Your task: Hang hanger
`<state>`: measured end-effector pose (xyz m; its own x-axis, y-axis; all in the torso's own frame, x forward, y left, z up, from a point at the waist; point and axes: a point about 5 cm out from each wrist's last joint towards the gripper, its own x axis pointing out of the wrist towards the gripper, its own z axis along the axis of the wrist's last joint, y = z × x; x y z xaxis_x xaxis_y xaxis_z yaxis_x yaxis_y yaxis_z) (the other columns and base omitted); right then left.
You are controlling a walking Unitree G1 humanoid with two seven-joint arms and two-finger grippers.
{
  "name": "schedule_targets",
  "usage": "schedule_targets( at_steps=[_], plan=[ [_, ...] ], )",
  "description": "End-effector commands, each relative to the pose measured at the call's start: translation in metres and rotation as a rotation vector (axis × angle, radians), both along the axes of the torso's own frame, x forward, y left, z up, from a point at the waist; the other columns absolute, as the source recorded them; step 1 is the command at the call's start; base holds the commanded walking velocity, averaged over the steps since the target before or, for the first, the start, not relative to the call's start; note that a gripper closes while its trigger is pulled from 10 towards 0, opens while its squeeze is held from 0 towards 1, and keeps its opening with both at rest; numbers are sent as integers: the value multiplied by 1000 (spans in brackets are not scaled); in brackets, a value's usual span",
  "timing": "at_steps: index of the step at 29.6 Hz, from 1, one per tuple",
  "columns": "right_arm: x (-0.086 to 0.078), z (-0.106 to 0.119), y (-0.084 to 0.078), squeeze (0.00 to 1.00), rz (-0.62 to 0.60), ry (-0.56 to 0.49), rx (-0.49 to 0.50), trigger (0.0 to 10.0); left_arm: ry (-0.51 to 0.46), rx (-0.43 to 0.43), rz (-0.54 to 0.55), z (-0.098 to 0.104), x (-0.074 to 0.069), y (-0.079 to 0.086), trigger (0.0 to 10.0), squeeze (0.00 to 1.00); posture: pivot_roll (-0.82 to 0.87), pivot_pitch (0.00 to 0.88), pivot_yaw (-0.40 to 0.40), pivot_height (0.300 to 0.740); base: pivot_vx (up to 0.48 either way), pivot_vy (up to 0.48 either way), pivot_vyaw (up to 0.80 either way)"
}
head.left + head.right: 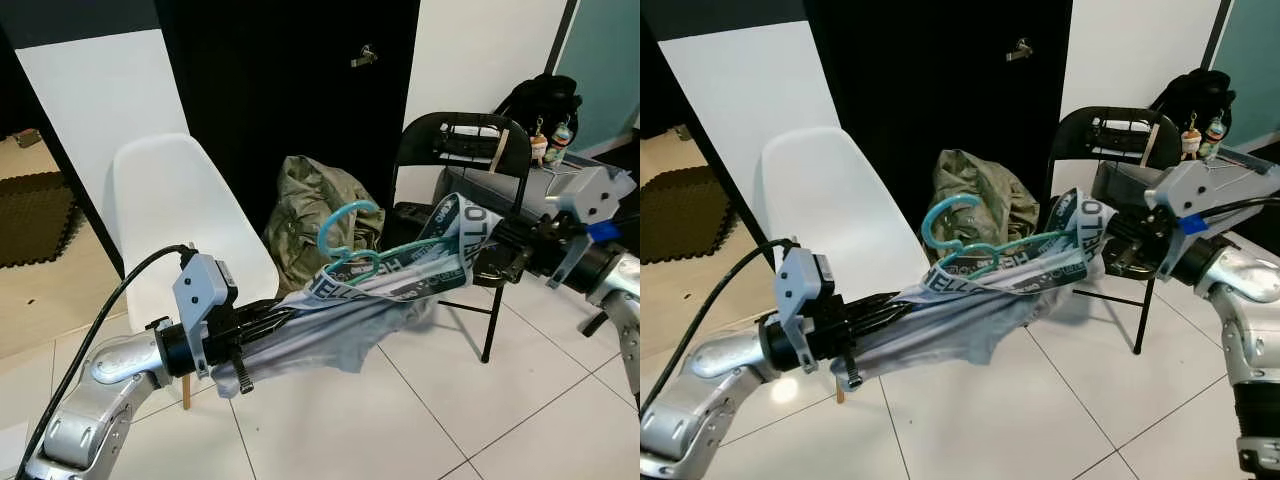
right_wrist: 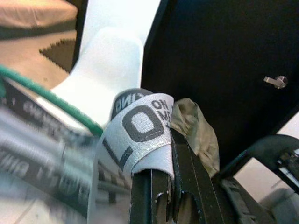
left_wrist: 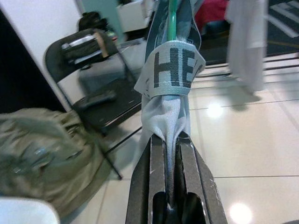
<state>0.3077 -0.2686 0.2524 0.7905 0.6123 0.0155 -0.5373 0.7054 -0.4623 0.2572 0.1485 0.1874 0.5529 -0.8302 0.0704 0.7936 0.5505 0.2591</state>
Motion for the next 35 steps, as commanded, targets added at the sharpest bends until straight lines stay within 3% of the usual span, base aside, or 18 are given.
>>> schedule_targets(
  at_steps=[1, 9, 10, 11, 15, 18, 19, 24, 27, 28, 31, 35],
  plan=[
    [2, 5, 3, 0, 10, -1, -27, 0, 8, 23, 48, -4, 5, 3, 10000, 0, -20, 0, 13, 740, 0, 0, 0],
    [8, 20, 2, 0, -19, -62, 47, 0, 19, 103, 130, -15, 14, 3, 10000, 0, -16, 0, 9, 740, 0, 0, 0],
    [13, 30, -2, 0, -56, -98, 132, 0, 21, 167, 226, -23, 22, 6, 10000, 0, -12, 0, 7, 740, 0, 0, 0],
    [15, 33, -3, 0, -68, -106, 156, 0, 22, 199, 271, -26, 26, 8, 10000, 0, -12, 0, 7, 740, 0, 0, 0],
    [20, 30, 0, 0, -82, -98, 151, 0, 8, 248, 307, -31, 30, 9, 10000, 0, -12, 0, 6, 740, 0, 0, 0],
    [26, 18, 6, 0, -112, -57, 84, 0, -2, 244, 314, -30, 32, 3, 10000, 0, -12, 0, 5, 740, 0, 0, 0],
    [31, 9, 12, 0, -127, -23, 46, 0, -6, 247, 327, -30, 35, 0, 10000, 0, -13, 0, 4, 740, 0, 0, 0],
    [34, 2, 24, 0, -104, -4, 35, 0, -14, 260, 350, -31, 38, -2, 10000, 0, -13, 0, 4, 740, 0, 0, 0],
    [40, -6, 54, 0, -28, 13, 15, 0, -35, 277, 333, -30, 40, -15, 10000, 0, -13, 0, 6, 740, 0, 0, 0],
    [40, -6, 54, 0, -28, 13, 15, 0, -35, 277, 333, -30, 40, -15, 10000, 0, -13, 0, 6, 740, 0, 0, 0],
    [44, -12, 76, 0, 21, 16, -10, 0, -55, 286, 326, -29, 42, -25, 10000, 0, -17, 0, 7, 740, 0, 0, 0],
    [48, -9, 88, 0, 33, 8, 21, 0, -73, 303, 323, -28, 43, -32, 10000, 0, -19, 0, 9, 740, 0, 0, 0]
  ],
)
